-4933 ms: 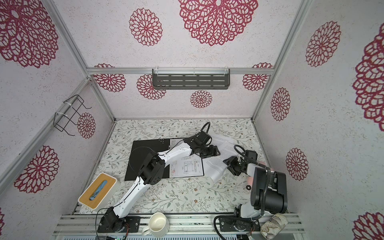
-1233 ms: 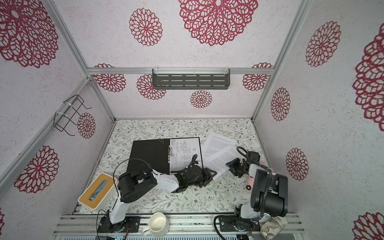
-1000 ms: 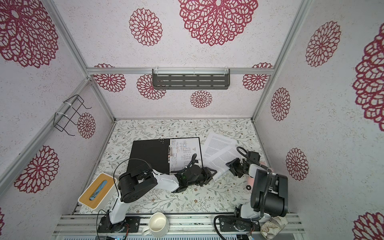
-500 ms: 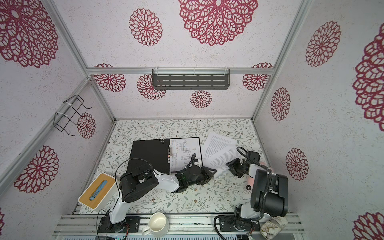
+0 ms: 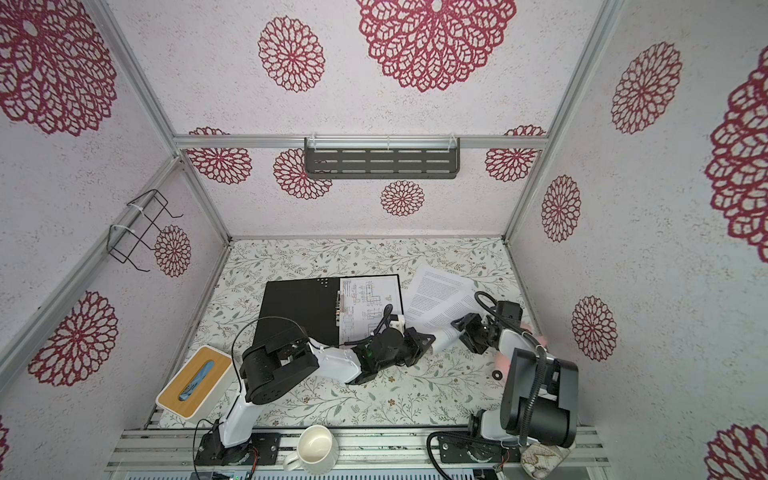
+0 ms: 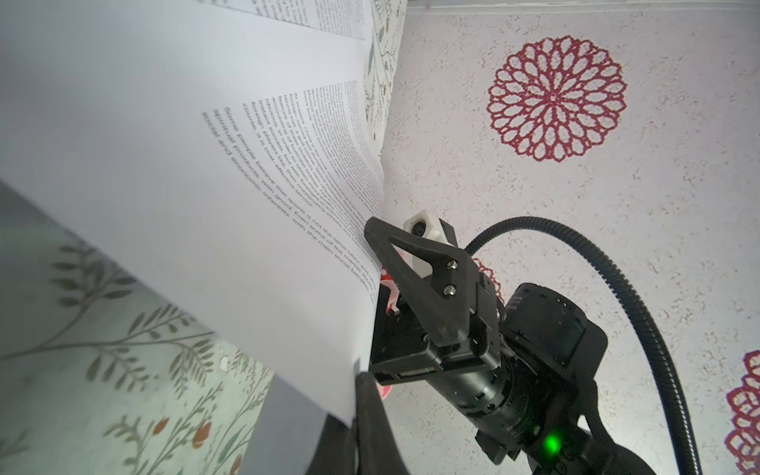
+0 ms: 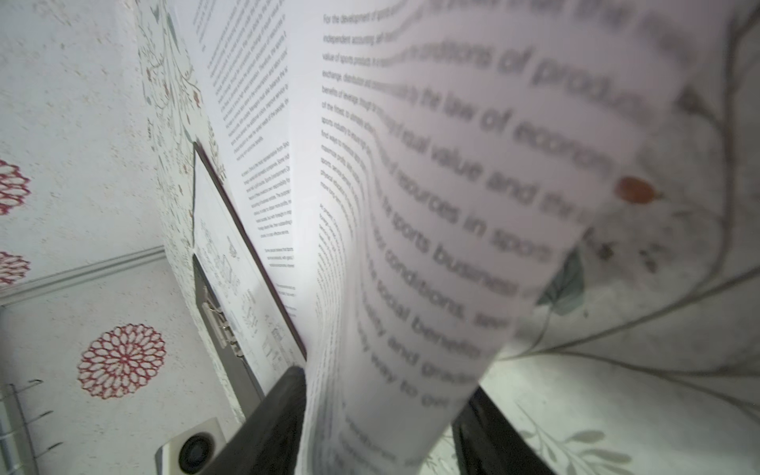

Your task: Put the files into the folder

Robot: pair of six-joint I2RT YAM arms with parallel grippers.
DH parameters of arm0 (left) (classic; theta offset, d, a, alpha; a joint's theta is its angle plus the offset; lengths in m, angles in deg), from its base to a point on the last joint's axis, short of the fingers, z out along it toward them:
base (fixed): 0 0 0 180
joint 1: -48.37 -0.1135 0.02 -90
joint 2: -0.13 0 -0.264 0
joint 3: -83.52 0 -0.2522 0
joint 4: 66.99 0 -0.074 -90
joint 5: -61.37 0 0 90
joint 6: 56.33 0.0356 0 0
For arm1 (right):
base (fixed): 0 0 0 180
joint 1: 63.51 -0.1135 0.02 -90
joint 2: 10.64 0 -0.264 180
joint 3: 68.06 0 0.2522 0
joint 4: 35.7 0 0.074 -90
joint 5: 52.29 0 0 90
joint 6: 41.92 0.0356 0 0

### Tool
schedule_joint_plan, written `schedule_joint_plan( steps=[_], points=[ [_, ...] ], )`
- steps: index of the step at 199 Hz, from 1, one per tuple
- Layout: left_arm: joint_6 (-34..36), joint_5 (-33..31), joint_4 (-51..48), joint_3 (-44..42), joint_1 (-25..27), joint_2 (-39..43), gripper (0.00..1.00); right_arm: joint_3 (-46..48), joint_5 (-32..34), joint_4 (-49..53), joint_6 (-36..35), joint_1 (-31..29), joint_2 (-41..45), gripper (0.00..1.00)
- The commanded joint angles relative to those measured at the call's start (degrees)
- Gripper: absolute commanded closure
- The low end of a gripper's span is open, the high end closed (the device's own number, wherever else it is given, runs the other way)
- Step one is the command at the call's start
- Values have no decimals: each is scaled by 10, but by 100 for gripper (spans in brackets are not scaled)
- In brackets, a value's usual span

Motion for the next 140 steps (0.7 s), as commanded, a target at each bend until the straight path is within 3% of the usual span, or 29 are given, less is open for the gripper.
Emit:
schedule_joint_plan(
  steps=[1, 61, 140],
  points=[
    [6, -19, 23, 19, -2, -7, 95, -23, 0, 24, -8, -1, 30, 33],
    [38, -64, -14, 34, -19, 29, 98, -48, 0, 70, 0, 2, 81, 21],
    [42, -65, -43, 73, -29, 19, 99, -39, -27, 84, 28, 26, 121, 19]
  ],
)
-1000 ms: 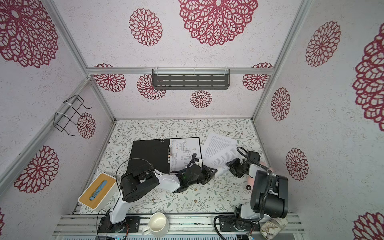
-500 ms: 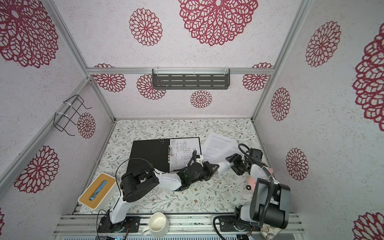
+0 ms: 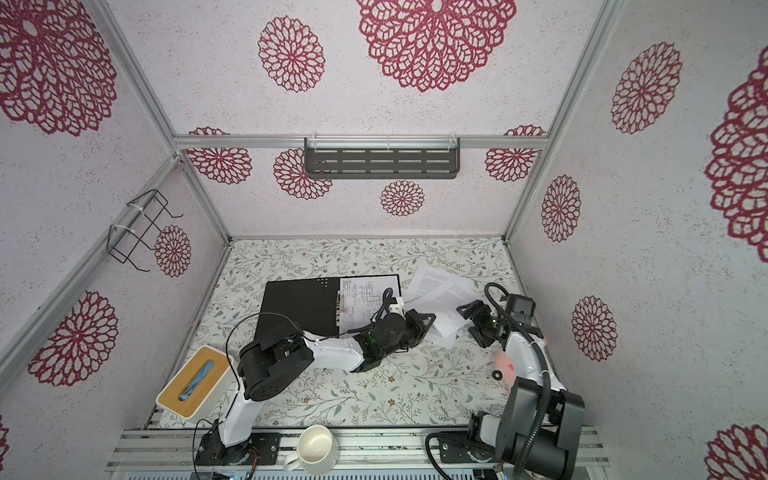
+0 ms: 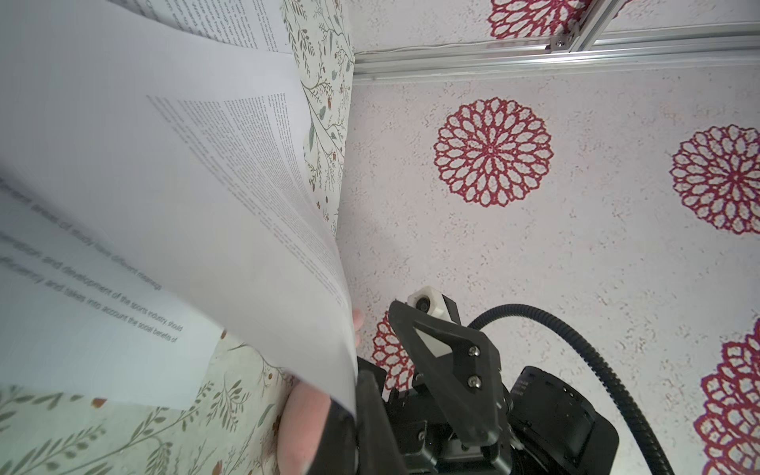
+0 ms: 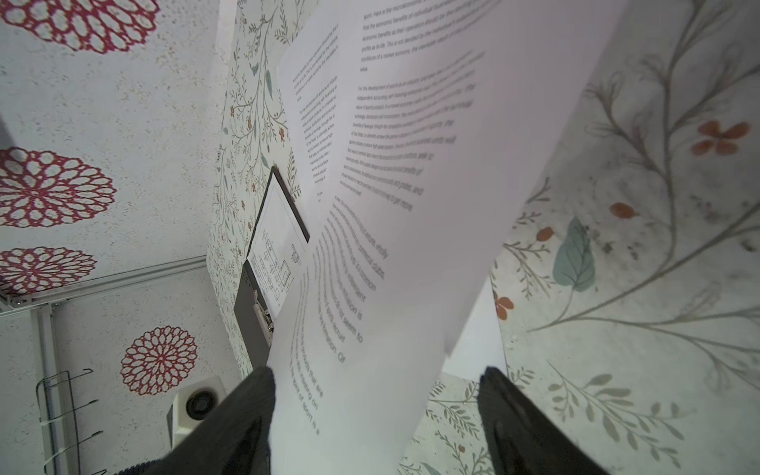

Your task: Put the files into the folder

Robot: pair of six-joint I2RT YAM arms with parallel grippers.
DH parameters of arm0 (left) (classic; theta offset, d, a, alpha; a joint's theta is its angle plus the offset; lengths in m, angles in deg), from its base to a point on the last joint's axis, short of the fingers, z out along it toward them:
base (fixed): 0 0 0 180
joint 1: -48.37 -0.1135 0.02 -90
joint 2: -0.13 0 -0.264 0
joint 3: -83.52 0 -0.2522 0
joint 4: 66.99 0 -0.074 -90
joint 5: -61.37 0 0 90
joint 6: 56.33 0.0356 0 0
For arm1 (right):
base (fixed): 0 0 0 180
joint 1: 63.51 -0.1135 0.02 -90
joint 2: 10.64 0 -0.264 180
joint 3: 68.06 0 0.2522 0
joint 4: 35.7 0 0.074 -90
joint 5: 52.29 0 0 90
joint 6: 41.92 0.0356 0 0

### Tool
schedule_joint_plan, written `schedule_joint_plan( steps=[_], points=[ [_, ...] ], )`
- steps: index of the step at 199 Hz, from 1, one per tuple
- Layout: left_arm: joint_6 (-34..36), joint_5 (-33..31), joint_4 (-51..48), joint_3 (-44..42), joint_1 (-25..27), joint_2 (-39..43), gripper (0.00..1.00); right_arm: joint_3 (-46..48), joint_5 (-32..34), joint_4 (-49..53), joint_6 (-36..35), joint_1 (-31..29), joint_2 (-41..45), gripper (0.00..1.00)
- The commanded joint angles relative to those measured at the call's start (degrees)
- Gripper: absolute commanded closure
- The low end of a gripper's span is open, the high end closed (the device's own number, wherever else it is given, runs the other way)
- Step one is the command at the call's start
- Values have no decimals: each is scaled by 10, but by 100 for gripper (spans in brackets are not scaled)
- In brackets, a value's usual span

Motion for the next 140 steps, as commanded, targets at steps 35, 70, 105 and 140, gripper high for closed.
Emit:
schedule_joint_plan(
  steps=[35, 70, 105, 140],
  points=[
    [2, -12, -11, 21, -6, 10, 99, 7, -10, 17, 14, 7, 34, 22],
    [5, -6, -17, 31, -5, 8, 100, 26, -6, -29, 24, 9, 27, 30],
    [3, -4, -17, 38, -1, 3, 100, 34, -14, -89, 45, 8, 12, 38],
    [-1, -9, -15, 35, 3, 1, 100, 37, -11, -123, 60, 9, 2, 50]
  ],
)
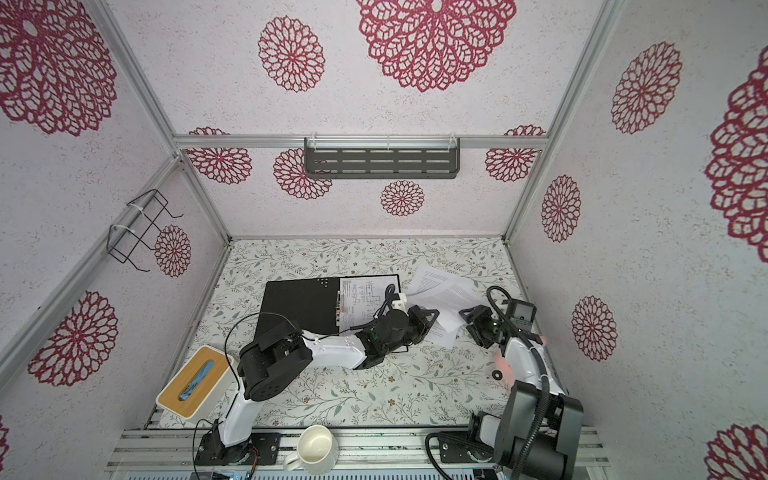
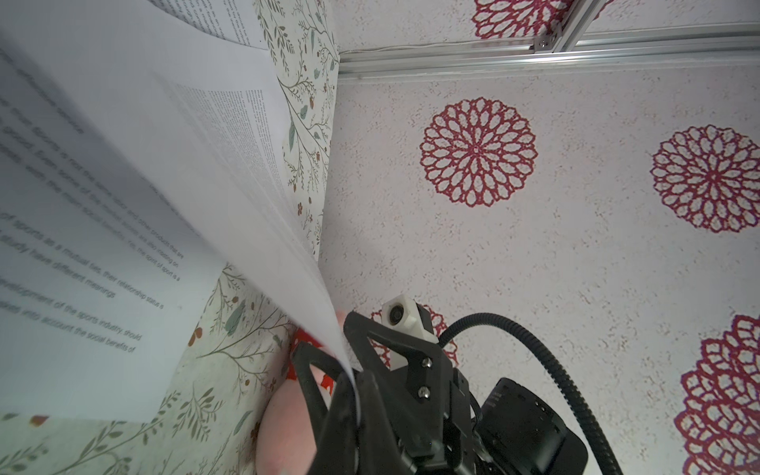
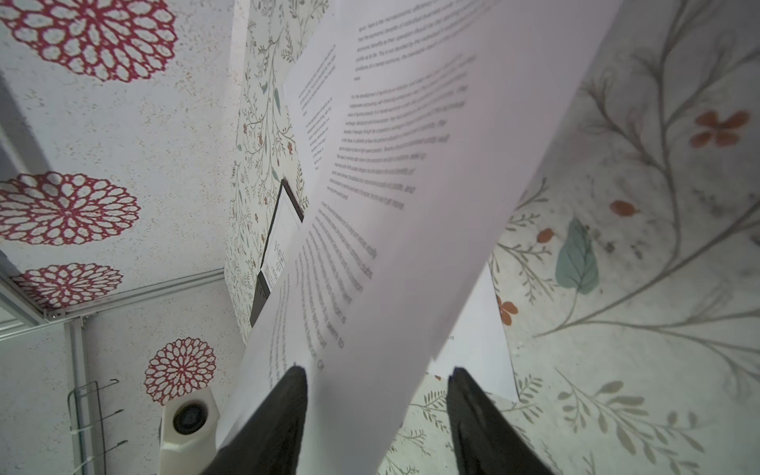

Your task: Put the files into the folder

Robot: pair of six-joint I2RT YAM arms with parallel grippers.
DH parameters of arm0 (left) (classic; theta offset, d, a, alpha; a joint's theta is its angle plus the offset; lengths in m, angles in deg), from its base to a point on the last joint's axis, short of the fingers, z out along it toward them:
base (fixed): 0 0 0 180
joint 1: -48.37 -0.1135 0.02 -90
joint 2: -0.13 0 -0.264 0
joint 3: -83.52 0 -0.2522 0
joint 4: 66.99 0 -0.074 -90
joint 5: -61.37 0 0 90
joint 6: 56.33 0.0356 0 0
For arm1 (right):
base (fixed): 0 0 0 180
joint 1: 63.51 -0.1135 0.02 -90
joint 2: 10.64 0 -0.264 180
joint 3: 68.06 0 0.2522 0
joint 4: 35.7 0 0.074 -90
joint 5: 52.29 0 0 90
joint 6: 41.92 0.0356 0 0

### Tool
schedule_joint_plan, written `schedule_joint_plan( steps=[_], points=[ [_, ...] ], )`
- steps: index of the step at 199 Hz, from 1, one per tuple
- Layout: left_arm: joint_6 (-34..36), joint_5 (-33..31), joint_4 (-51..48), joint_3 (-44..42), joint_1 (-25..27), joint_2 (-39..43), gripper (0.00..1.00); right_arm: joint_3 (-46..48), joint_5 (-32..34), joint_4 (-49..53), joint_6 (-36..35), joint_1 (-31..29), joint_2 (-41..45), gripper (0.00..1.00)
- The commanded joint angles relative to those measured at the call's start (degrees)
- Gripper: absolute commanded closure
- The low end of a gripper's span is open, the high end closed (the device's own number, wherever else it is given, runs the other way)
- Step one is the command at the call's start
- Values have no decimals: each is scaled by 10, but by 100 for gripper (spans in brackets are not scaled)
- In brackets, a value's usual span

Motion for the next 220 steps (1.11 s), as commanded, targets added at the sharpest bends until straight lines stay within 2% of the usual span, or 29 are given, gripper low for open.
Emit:
schedule_joint_plan(
  steps=[1, 70, 138, 191, 220],
  points=[
    [-1, -9, 2, 6, 2, 1, 100, 2, -7, -48, 19, 2, -8, 50],
    [-10, -9, 6, 6, 5, -8, 100, 4, -3, -53, 22, 3, -15, 71],
    [-16, -9, -1, 6, 7, -12, 99, -9, 14, -11, 0, 3, -27, 75],
    [-31, -12, -14, 0, 14, -11, 97, -23, 23, 10, -3, 3, -31, 83],
    [-31, -17, -13, -8, 14, -5, 89, -27, 21, 15, -7, 3, -38, 89]
  ],
)
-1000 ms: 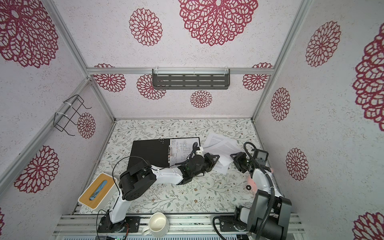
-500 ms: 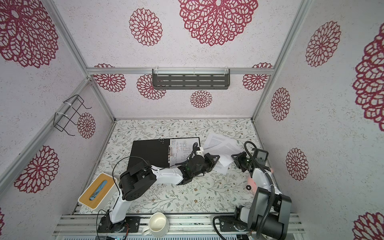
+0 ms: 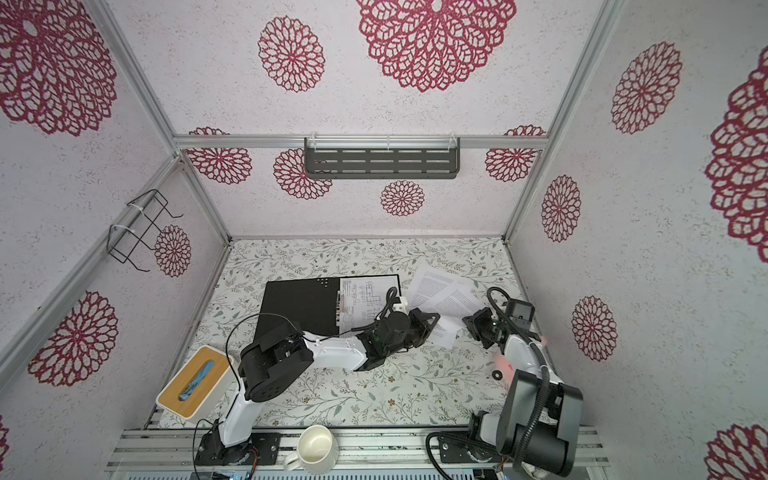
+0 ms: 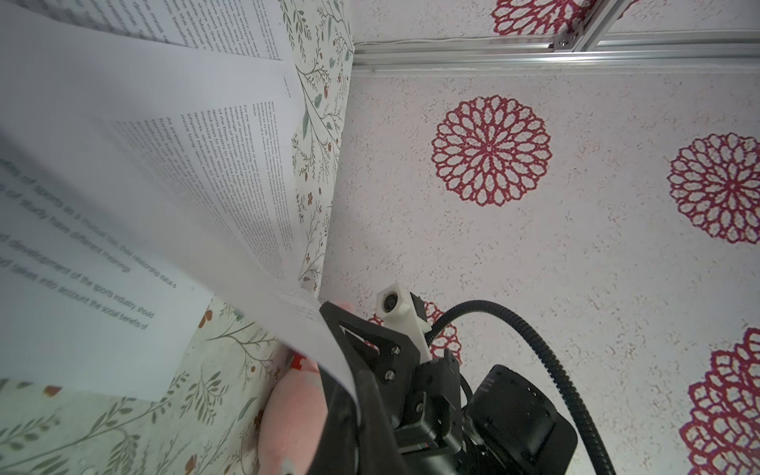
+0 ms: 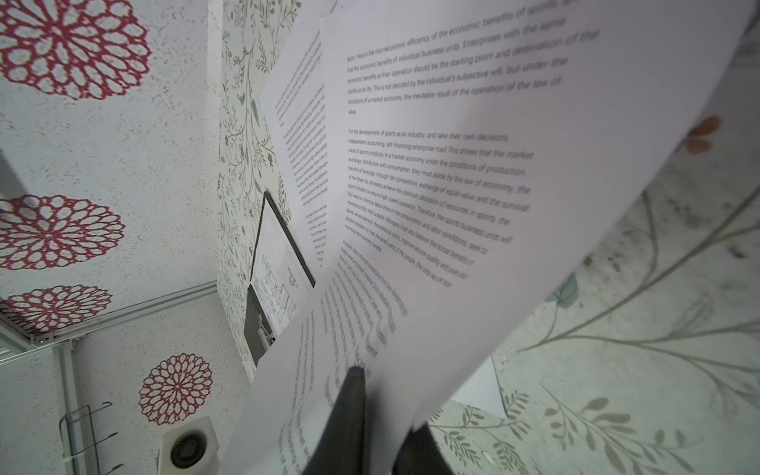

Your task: Put the files into the folder

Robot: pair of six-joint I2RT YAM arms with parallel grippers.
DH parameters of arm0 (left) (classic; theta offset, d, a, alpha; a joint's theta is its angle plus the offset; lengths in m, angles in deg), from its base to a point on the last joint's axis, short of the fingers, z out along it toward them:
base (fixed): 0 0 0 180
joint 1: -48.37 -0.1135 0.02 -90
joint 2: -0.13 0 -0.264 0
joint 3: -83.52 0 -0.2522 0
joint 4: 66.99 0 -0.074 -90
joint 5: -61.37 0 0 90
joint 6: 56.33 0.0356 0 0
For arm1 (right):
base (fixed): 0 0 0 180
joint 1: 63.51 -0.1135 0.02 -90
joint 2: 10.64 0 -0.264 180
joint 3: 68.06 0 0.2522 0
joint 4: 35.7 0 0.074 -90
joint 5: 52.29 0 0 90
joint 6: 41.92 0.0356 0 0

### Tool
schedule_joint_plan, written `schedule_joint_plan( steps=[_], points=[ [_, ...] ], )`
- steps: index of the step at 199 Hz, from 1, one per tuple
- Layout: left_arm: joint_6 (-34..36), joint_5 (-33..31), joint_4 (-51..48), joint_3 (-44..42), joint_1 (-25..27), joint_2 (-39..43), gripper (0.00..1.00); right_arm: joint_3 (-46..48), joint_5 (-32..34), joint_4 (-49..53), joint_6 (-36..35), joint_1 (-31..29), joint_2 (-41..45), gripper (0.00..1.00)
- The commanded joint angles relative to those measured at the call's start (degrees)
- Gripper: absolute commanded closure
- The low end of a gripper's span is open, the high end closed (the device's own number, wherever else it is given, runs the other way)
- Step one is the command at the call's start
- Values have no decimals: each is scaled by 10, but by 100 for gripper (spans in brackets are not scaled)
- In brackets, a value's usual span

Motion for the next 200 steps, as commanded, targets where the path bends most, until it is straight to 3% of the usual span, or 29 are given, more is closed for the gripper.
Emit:
schedule_joint_plan(
  steps=[1, 23, 61, 86, 145, 177, 200],
  points=[
    [-5, -16, 1, -8, 3, -3, 89, -26, 6, 13, -15, 2, -6, 89],
    [1, -19, 0, -14, 3, 5, 78, -30, 9, 20, -19, 2, -7, 88],
    [8, -22, -1, -28, 3, 20, 67, -31, 11, 25, -17, 4, -10, 93],
    [8, -28, 9, -50, 3, 36, 54, -33, 14, 26, -14, 3, -10, 97],
    [33, -46, -56, -111, 0, 135, 47, -63, 5, 26, -1, 2, -6, 100],
    [47, -51, -128, -135, -8, 189, 42, -127, -6, 36, 8, -5, 0, 100],
    [60, -82, -191, -174, -14, 244, 37, -191, 0, 43, 10, -41, -11, 100]
  ],
)
